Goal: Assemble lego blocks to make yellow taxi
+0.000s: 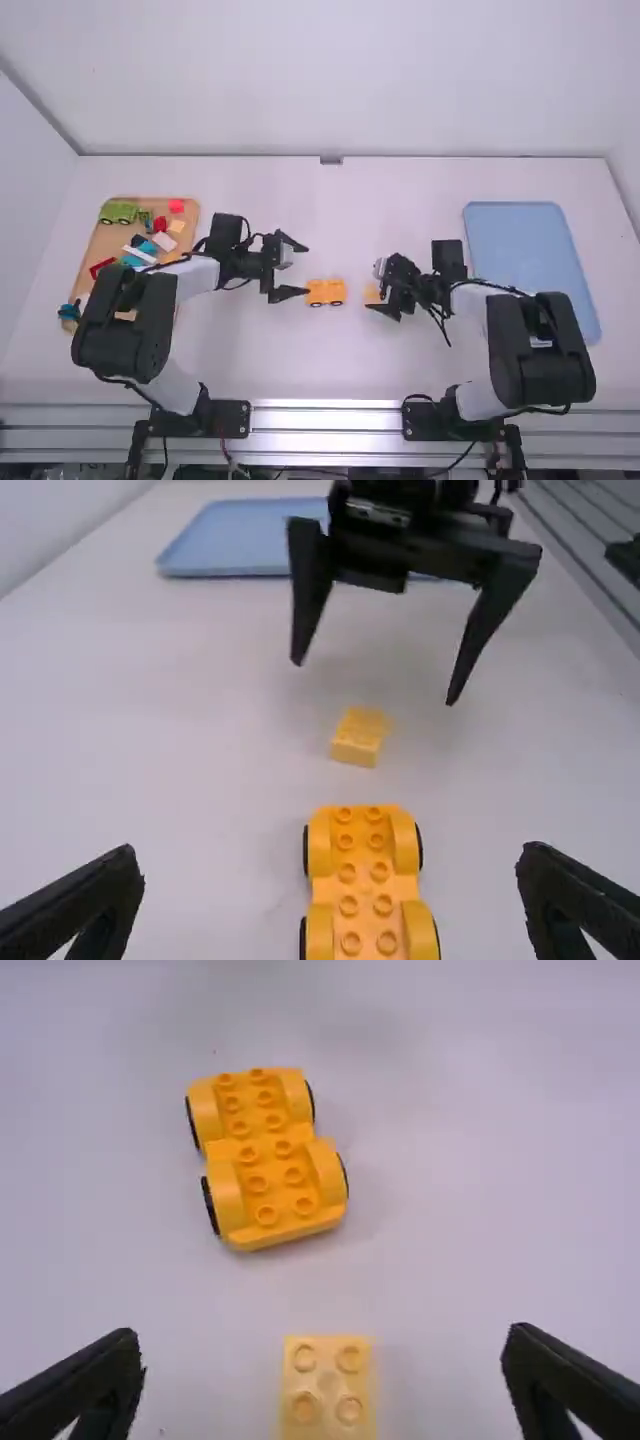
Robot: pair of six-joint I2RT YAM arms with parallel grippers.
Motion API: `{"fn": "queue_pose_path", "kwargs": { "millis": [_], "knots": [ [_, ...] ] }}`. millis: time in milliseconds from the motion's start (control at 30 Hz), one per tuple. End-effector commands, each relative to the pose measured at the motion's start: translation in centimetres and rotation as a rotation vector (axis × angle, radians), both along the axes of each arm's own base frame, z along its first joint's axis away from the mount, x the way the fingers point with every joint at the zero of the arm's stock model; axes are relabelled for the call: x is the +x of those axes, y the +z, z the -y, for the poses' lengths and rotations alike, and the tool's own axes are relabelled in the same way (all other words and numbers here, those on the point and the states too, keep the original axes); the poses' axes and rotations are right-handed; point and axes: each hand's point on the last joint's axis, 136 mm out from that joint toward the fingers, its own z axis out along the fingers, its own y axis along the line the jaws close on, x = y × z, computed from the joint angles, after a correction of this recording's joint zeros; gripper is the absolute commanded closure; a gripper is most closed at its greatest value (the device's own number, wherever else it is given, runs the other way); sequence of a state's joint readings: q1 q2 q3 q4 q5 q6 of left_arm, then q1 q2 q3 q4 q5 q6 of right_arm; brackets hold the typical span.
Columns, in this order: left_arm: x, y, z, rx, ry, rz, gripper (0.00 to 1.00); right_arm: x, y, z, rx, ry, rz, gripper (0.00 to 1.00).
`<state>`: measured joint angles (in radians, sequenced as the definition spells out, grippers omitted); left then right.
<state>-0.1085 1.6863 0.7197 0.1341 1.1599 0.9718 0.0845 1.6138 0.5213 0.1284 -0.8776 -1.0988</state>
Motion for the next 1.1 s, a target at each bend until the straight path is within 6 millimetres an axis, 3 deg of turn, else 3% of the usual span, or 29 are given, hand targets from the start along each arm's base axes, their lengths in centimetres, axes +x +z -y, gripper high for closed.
{"fn": "queue_pose_path", "kwargs": {
  "millis": [0,300,533,600,700,733,1067],
  "knots": [
    [-0.6,0.8,0.4,-0.031,-0.013,-0.030,0.01,-0.8,-0.4,0.1,0.042,-0.009,-0.036,0.08],
    [-0.8,1.0,0.5,-0.047,-0.025,-0.029,0.01,0.6,-2.4,1.5,0.187,-0.033,-0.082,0.03],
    [-1.1,1.4,0.7,-0.069,-0.043,-0.033,0.01,0.7,-4.2,0.9,0.178,0.016,-0.087,0.14],
    [-1.1,1.4,0.7,-0.071,-0.045,-0.030,0.01,0.6,-4.8,0.6,0.138,0.020,-0.085,0.32],
    [-1.1,1.4,0.7,-0.070,-0.045,-0.030,0.01,0.7,-5.5,0.6,0.097,0.015,-0.087,0.44],
    [-1.1,1.4,0.7,-0.069,-0.044,-0.030,0.01,0.6,-5.7,0.6,0.083,0.015,-0.089,0.53],
    [-1.1,1.4,0.7,-0.070,-0.046,-0.031,0.01,0.6,-6.3,0.9,0.054,-0.015,-0.117,0.68]
  ]
}}
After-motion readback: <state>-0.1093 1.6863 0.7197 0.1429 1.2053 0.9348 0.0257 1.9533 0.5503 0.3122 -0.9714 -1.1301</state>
